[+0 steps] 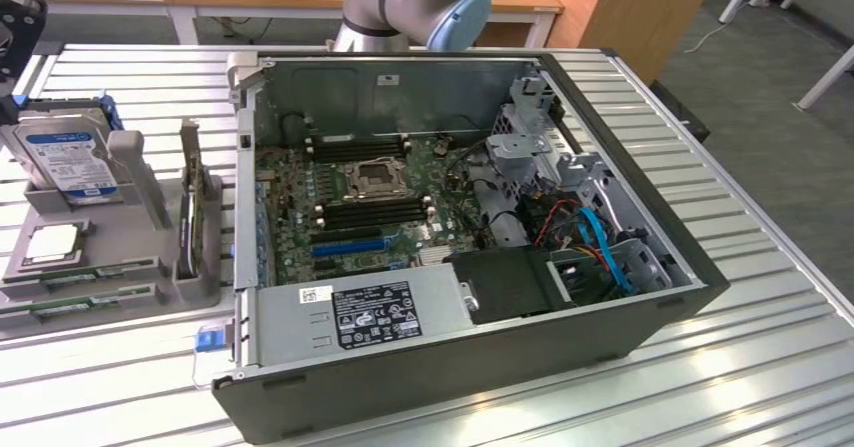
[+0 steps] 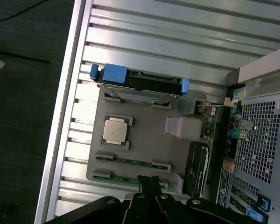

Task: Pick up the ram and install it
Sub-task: 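Pick up the ram and move it above insertion slot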

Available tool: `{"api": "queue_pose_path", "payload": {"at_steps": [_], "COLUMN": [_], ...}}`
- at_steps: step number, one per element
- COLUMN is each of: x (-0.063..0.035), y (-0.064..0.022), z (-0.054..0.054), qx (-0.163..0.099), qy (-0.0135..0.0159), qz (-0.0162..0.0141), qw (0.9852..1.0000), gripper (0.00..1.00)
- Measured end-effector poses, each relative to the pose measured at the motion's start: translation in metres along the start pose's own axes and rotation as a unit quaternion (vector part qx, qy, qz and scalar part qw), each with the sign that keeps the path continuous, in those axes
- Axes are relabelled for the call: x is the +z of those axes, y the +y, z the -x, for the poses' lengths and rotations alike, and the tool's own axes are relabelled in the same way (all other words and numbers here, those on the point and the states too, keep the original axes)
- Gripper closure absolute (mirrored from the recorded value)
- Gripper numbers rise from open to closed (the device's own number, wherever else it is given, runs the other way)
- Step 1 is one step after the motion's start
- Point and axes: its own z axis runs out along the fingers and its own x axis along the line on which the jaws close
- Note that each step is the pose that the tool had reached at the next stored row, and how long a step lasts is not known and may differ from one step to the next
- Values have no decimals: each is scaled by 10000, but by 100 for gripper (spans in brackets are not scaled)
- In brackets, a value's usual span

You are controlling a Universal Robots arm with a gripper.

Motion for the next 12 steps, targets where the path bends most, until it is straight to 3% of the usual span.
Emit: {"api": "queue_pose_path", "payload": {"at_steps": [6, 12], "x": [0, 0], "y": [0, 0], "z": [0, 0], "qx": [-539, -1079], "qy": [24, 48], "qz": [11, 22], "qw": [9985, 9941], "gripper": [90, 90]}}
